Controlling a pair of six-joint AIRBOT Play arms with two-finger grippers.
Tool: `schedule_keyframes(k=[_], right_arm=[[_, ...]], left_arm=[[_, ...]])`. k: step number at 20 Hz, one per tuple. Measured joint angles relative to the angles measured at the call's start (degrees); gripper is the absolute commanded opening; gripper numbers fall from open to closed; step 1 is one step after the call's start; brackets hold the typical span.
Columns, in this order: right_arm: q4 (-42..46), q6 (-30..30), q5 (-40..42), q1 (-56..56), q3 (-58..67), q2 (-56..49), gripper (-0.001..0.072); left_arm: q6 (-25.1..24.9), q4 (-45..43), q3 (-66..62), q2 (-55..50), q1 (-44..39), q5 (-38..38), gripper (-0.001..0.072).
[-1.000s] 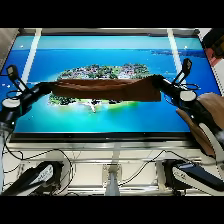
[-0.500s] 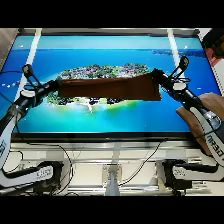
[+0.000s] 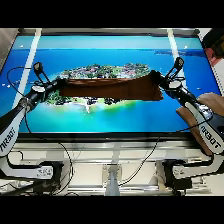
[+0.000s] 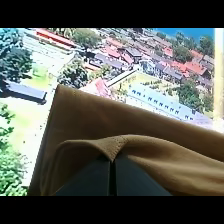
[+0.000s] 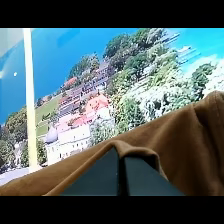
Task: Fold the clothes and pants, and hang the long-sleeved shirts on hangers.
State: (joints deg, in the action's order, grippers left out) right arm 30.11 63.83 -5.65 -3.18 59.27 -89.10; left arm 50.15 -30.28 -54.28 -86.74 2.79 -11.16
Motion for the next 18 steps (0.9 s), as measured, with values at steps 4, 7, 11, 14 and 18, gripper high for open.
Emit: schedule_keyframes(k=[4, 7, 11, 14, 18], right_arm=[[0.2, 0.0, 1.7, 0.0, 0.4, -0.2, 0.0017], [0.2, 0.0, 2.8, -0.4, 0.6, -0.3, 0.0017], [0.1, 0.0, 4.8, -0.8, 0.7, -0.3, 0.0017], [0.1, 0.0, 5.5, -1.0, 0.7, -0.3, 0.0132], [0.1, 0.0, 5.9, -1.0, 0.7, -0.3, 0.0604]], left_arm=[[0.0, 0.2, -0.8, -0.2, -0.3, 2.4, 0.0014], [0.0, 0.4, -1.0, -0.3, -0.6, 4.5, 0.0014], [0.0, 0.4, -1.1, -0.3, -1.2, 6.6, 0.0015], [0.0, 0.4, -1.1, -0.3, -2.2, 8.1, 0.0016], [0.0, 0.4, -1.1, -0.3, -4.0, 10.8, 0.0717]])
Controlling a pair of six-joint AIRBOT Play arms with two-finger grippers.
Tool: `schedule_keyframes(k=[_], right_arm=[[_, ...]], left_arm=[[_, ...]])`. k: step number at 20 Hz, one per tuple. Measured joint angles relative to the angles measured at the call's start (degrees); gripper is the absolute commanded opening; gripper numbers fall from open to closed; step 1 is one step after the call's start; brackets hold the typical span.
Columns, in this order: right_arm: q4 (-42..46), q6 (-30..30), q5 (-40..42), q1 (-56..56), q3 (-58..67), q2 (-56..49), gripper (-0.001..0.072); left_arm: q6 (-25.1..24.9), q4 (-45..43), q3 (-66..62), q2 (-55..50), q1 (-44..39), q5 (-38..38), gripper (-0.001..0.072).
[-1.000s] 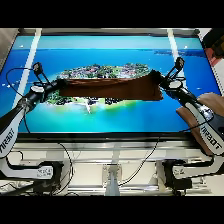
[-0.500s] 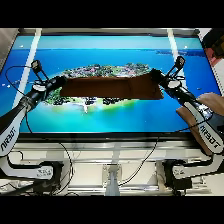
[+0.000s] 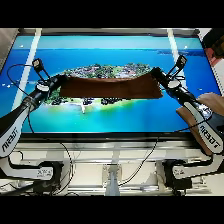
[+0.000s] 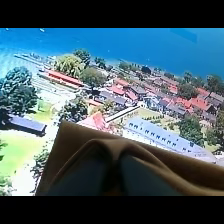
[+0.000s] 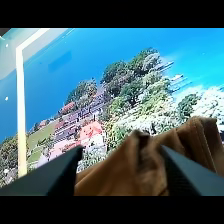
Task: Fold the clothes and pants, and hang the long-sleeved shirts on hangers.
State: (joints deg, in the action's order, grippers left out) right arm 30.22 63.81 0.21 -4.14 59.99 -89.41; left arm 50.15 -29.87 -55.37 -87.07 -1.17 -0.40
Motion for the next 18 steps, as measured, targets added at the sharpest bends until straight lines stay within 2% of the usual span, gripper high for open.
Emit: schedule_keyframes(k=[6, 7, 8, 9, 11, 14, 17, 18], right_arm=[[0.2, 0.0, -2.7, 0.1, 0.0, 1.6, 0.0604], [0.7, 0.0, -3.2, 0.2, 0.0, 2.3, 0.0603], [1.4, 0.0, -3.5, 0.4, 0.0, 3.2, 0.0603], [2.2, -0.1, -3.8, 0.7, 0.0, 4.1, 0.0602], [4.2, -0.2, -5.1, 1.9, 0.0, 6.1, 0.0603], [6.9, -0.2, -8.7, 4.6, 0.0, 8.4, 0.0603], [9.0, -0.3, -14.6, 7.9, 0.0, 9.4, 0.0602], [9.5, -0.3, -16.3, 8.8, 0.0, 9.6, 0.0602]], left_arm=[[0.0, 0.0, 0.0, 1.4, -0.7, 0.7, 0.0685], [0.0, 0.0, 0.0, 2.2, -0.6, 0.6, 0.0638], [0.0, 0.0, 0.0, 3.1, -0.2, 0.3, 0.0483], [0.0, 0.0, 0.0, 4.2, 0.5, -0.5, 0.0402], [0.0, 0.0, 0.0, 5.9, 3.0, -5.1, 0.0403], [5.2, -0.3, 0.0, 6.3, 10.3, -18.5, 0.0409], [9.0, -1.9, 0.0, 5.0, 19.1, -33.9, 0.0449], [9.7, -3.1, 0.0, 4.6, 21.3, -37.4, 0.0487]])
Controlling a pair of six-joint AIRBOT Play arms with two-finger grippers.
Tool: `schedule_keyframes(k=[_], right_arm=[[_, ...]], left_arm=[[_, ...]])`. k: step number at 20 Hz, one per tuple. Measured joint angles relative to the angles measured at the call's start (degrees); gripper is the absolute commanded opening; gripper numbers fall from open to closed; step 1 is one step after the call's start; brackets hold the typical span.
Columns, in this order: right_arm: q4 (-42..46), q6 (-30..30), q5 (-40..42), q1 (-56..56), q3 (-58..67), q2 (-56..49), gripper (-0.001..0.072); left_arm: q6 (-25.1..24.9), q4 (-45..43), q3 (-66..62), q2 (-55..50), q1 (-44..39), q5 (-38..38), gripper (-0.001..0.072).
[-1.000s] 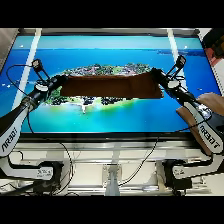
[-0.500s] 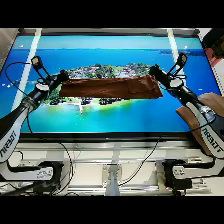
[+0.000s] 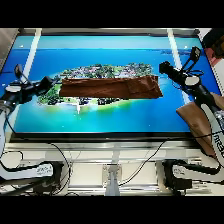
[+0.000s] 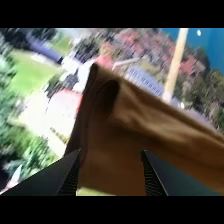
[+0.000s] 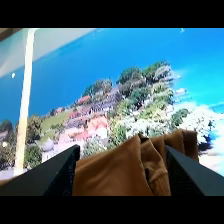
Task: Fold the clothes and pants, and hang the long-sleeved shirts on hangers.
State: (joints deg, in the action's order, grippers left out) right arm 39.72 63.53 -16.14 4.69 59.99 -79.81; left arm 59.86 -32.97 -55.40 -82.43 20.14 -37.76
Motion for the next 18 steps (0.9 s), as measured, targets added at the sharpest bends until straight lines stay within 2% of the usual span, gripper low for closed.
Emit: schedule_keyframes(k=[3, 6, 7, 8, 9, 13, 18], right_arm=[[1.5, 0.0, -3.6, 2.0, 0.0, 0.3, 0.0602], [2.2, 0.0, -5.0, 2.8, 0.0, 0.4, 0.0601], [2.4, 0.0, -5.3, 3.0, 0.0, 0.4, 0.0602], [2.4, 0.0, -5.7, 3.0, 0.0, 0.5, 0.0601], [2.4, 0.0, -5.9, 3.1, 0.0, 0.5, 0.0602], [2.6, 0.0, -6.2, 3.3, 0.0, 0.5, 0.0602], [2.6, 0.0, -6.4, 3.3, 0.0, 0.5, 0.0602]], left_arm=[[-0.6, -5.4, -1.3, -1.0, 4.2, -7.2, 0.0486], [-0.1, -10.1, -5.4, -3.7, 5.2, -11.0, 0.0487], [0.4, -11.1, -7.4, -5.5, 5.2, -12.6, 0.0512], [1.1, -11.8, -9.5, -7.3, 5.0, -14.6, 0.0637], [1.6, -12.2, -11.6, -9.4, 4.6, -16.6, 0.0708], [2.1, -11.6, -16.2, -15.6, 2.9, -21.7, 0.0708], [-0.9, -9.4, -17.7, -19.9, 1.4, -23.7, 0.0706]])
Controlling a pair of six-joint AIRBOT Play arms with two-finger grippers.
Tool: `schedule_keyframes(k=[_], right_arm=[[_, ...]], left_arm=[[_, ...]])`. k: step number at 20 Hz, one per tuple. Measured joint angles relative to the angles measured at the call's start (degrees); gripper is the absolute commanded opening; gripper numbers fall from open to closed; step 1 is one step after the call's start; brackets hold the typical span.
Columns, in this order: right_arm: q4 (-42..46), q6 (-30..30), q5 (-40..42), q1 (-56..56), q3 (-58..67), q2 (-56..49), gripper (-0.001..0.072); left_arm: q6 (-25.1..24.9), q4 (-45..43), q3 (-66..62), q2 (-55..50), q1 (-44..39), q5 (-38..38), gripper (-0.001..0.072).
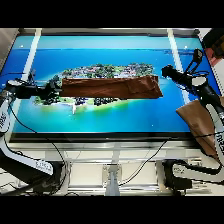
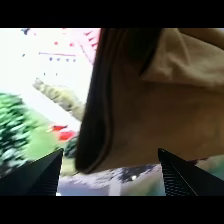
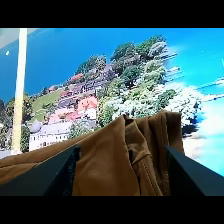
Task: Fold the clothes and pants, and hang the long-sleeved shirts on hangers.
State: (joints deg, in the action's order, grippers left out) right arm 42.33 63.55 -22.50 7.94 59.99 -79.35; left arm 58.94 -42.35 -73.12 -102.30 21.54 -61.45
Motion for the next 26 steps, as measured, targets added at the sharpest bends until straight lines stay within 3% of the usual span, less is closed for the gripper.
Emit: schedule_keyframes(k=[4, 6, 10, 12, 16, 17, 18, 19, 24, 26], right_arm=[[-0.1, 0.0, -0.6, 0.0, 0.0, 0.0, 0.0602], [-0.1, 0.0, -1.2, -0.1, 0.0, 0.0, 0.0601], [-0.1, 0.0, -1.9, -0.1, 0.0, 0.0, 0.0594], [-0.1, 0.0, -2.6, -0.1, 0.0, 0.0, 0.0457], [0.0, -3.6, -6.6, -2.3, 2.1, 0.0, 0.0430], [0.0, -4.5, -7.1, -3.3, 3.0, 0.0, 0.0349], [-0.1, -5.4, -6.9, -4.5, 4.1, 0.0, 0.0159], [-0.2, -6.0, -5.9, -6.0, 5.1, 0.0, 0.0026], [-1.3, -6.9, 4.6, -15.2, 7.7, -0.5, 0.0015], [-1.8, -4.4, 7.3, -19.1, 8.6, -2.0, 0.0014]], left_arm=[[-1.1, 0.2, -0.2, -1.6, -1.7, 2.2, 0.0699], [-2.4, 0.3, -0.3, -2.0, -3.3, 4.6, 0.0639], [-3.7, -0.7, -0.3, -2.6, -6.3, 9.9, 0.0194], [-3.8, -1.2, -0.2, -2.6, -7.5, 11.5, 0.0039], [-5.2, -2.1, -0.1, -0.5, -8.8, 12.2, 0.0016], [-6.2, -2.3, -0.1, 0.8, -9.0, 11.9, 0.0016], [-6.9, -1.7, -0.2, 2.5, -9.2, 12.3, 0.0015], [-7.4, -1.3, -0.2, 4.1, -9.3, 12.4, 0.0016], [-9.7, -0.9, -0.2, 13.8, -10.9, 12.9, 0.0016], [-10.7, -0.9, -0.2, 17.1, -12.2, 13.3, 0.0015]])
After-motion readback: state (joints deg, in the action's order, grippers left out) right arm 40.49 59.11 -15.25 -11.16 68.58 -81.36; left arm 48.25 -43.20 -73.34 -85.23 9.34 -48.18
